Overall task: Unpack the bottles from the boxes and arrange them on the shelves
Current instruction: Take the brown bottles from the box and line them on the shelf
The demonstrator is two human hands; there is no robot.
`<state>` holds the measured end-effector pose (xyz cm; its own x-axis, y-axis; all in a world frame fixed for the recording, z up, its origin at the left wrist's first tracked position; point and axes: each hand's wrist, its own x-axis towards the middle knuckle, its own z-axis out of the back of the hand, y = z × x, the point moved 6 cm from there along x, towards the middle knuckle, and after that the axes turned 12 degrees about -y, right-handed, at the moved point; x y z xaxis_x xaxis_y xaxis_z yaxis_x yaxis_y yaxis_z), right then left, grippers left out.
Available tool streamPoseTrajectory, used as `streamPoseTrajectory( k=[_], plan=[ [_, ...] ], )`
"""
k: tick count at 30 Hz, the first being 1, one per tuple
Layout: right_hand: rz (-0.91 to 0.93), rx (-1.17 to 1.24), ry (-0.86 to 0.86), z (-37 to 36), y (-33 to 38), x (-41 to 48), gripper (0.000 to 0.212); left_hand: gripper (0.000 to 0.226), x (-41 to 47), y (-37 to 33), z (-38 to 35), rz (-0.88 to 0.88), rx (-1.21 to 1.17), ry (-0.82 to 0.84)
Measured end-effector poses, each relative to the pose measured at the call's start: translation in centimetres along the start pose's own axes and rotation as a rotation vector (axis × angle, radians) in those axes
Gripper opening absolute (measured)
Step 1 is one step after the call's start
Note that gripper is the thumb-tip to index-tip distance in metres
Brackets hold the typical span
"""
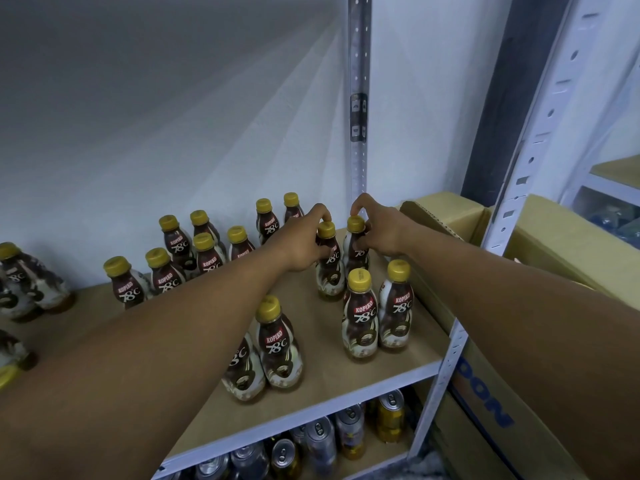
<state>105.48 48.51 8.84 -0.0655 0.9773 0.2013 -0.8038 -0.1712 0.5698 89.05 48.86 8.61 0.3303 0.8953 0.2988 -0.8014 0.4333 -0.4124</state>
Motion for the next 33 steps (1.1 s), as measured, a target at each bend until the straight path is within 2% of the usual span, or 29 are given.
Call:
streamPoseTrajectory(
  k=[22, 27, 33],
  plan=[
    [0.012, 0.018, -0.020, -0.4, -0.1, 0.6, 0.053, 0.047, 0.1, 0.4, 0.0, -0.024, 0.040, -0.030],
    [0.010, 0.018, -0.013, -0.4, 0.0, 0.5, 0.053, 0.049, 0.1, 0.3, 0.1, -0.016, 0.040, -0.020],
    [-0.013, 0.024, 0.015, -0.2, 0.5, 0.3, 0.054, 0.063, 0.0, 0.4, 1.0, 0.015, 0.031, -0.005]
  ],
)
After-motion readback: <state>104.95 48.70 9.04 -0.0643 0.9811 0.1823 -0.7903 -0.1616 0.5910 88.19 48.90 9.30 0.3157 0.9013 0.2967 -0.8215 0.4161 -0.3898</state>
